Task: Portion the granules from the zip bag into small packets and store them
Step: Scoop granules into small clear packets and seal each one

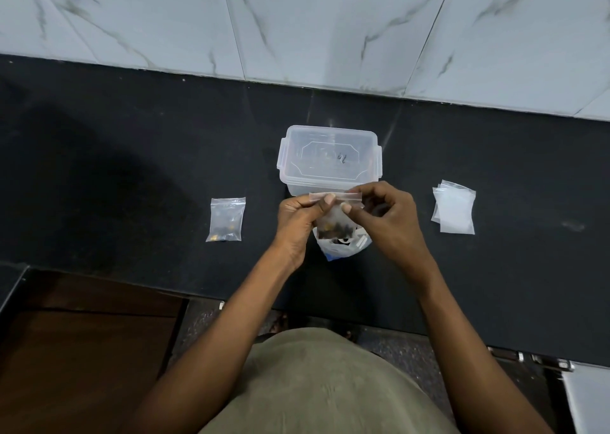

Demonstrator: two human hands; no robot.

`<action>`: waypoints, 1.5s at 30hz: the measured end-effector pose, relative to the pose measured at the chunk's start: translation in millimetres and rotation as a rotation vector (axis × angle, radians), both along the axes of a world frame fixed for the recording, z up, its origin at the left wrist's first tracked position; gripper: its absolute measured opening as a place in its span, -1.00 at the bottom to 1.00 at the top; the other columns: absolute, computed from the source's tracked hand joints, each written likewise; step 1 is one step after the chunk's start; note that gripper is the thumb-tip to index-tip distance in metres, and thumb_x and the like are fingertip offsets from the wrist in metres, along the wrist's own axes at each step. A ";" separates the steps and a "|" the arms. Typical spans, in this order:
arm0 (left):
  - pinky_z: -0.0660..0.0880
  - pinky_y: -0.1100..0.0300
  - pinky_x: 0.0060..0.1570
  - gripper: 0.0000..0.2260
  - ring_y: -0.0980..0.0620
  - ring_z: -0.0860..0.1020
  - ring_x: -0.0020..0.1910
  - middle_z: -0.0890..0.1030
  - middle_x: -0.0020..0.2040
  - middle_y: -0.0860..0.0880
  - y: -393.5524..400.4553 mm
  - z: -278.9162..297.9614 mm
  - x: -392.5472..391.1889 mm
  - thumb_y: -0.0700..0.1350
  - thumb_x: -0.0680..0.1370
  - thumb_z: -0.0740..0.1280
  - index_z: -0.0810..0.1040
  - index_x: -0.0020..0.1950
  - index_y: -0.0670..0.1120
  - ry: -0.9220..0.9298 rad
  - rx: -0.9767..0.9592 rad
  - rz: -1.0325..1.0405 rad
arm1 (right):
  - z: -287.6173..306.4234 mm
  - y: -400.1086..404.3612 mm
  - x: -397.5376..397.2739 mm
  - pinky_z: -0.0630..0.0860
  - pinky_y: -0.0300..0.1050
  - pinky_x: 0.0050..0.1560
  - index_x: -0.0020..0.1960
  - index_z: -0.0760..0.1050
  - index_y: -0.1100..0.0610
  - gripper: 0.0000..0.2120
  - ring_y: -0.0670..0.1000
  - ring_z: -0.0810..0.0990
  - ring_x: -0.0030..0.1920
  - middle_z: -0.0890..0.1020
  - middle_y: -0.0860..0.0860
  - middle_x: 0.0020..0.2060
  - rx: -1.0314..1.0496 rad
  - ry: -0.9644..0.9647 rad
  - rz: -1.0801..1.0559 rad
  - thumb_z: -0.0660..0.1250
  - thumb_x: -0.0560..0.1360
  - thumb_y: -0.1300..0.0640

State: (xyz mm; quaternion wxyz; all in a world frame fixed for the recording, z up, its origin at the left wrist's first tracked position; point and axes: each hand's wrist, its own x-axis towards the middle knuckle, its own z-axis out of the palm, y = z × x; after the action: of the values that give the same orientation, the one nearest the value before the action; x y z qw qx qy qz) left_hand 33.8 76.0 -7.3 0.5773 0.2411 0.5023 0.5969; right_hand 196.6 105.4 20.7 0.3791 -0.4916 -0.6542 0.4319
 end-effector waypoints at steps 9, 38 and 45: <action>0.55 0.18 -0.22 -0.84 0.06 0.61 -0.25 0.64 -0.30 -0.01 1.8 -0.1 -3.9 -0.33 0.48 0.47 0.62 -0.24 -0.12 0.091 -0.068 0.055 | -2.4 0.3 -3.1 0.57 -0.16 -0.22 -0.14 0.68 0.12 -0.95 -0.07 0.60 -0.30 0.69 -0.07 -0.29 -0.055 -0.002 -0.057 0.53 0.48 0.22; 0.52 0.37 -0.28 -0.73 0.16 0.59 -0.41 0.60 -0.43 0.00 -5.4 18.3 -13.1 -0.55 0.37 0.40 0.58 -0.36 -0.21 0.317 -0.076 -0.076 | -4.7 -7.4 -14.4 0.46 -0.18 -0.24 -0.27 0.57 0.02 -0.83 -0.12 0.53 -0.28 0.61 -0.14 -0.30 0.127 -0.274 0.113 0.55 0.37 0.16; 0.56 0.34 -0.22 -0.79 0.10 0.65 -0.34 0.66 -0.37 -0.06 -10.6 19.4 -14.3 -0.51 0.32 0.48 0.66 -0.33 -0.21 0.374 -0.124 -0.046 | -7.7 -16.6 -23.3 0.40 -0.36 -0.29 -0.24 0.56 0.08 -0.87 -0.15 0.51 -0.32 0.59 -0.15 -0.33 0.084 -0.258 0.129 0.49 0.42 0.21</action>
State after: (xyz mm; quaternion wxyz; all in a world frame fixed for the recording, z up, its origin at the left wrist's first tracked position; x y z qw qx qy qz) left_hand 19.6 65.4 12.2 0.5014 0.3232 0.6310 0.4961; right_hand 173.3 88.8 13.0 0.2836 -0.4838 -0.7452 0.3609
